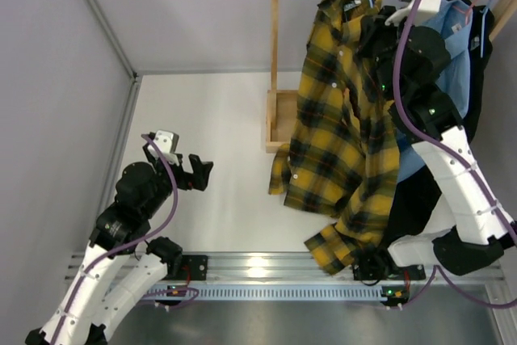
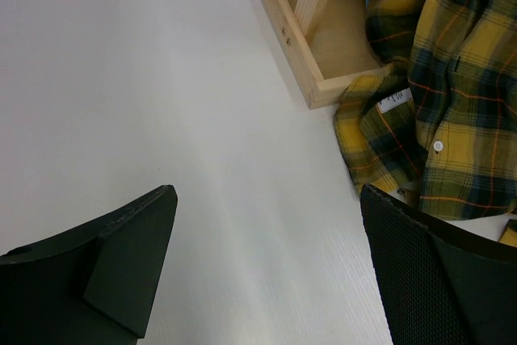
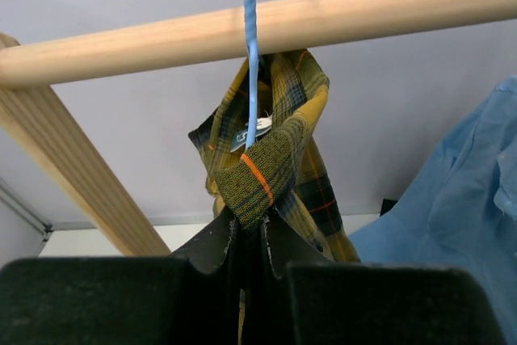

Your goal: Place the shirt on the hanger

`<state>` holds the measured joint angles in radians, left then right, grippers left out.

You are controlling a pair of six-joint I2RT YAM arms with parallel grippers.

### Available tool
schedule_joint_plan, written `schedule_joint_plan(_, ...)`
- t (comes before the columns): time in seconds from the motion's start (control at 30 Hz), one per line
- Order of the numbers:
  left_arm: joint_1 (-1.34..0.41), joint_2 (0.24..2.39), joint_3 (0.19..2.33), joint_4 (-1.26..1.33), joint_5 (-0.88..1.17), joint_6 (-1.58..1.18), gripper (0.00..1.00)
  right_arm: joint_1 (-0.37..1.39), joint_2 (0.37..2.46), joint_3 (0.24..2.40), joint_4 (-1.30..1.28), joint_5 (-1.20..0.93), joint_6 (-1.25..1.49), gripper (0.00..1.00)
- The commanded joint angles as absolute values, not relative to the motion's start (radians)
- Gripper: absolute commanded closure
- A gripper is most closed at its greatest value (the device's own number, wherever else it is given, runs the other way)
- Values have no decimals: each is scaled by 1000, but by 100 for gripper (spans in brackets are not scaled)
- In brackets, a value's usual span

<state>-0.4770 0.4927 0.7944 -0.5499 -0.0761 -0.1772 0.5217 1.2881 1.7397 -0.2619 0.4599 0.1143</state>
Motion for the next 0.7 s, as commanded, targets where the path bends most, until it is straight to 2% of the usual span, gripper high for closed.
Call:
schedule_joint_plan(0.0, -453, 480, 795, -526, -86, -186, 2, 493, 1350, 1881, -166, 427, 144, 100)
schedule_joint_plan(0.13, -446, 479, 795, -528, -86, -186, 2, 468, 1399, 1902, -202, 402, 169, 100)
schedule_joint_plan(0.47, -443, 479, 788, -526, -103, -186, 2, 448, 1362, 1663, -129, 411, 190, 100)
schedule_joint_plan(0.6, -361, 489, 793, -526, -164, -209, 2, 440, 1345, 1594, -88, 396, 201, 100)
schedule_joint_plan(0.67, -298, 505, 796, -525, -146, -232, 2, 440, 1327, 1550, -52, 390, 207, 89)
